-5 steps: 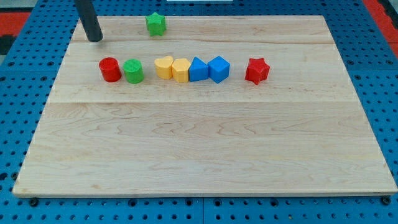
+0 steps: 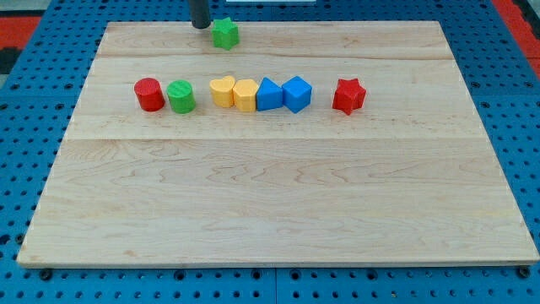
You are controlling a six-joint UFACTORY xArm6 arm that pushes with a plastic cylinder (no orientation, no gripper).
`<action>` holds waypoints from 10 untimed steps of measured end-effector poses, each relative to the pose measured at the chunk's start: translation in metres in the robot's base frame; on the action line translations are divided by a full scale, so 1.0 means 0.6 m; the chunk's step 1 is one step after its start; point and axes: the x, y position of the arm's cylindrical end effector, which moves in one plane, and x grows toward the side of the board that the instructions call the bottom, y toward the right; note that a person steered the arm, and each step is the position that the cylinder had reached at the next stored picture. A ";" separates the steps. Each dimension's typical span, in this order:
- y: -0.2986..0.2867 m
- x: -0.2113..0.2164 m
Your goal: Move the green star to the right side of the red star
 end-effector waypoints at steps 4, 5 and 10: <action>0.091 0.080; 0.193 0.097; 0.389 0.158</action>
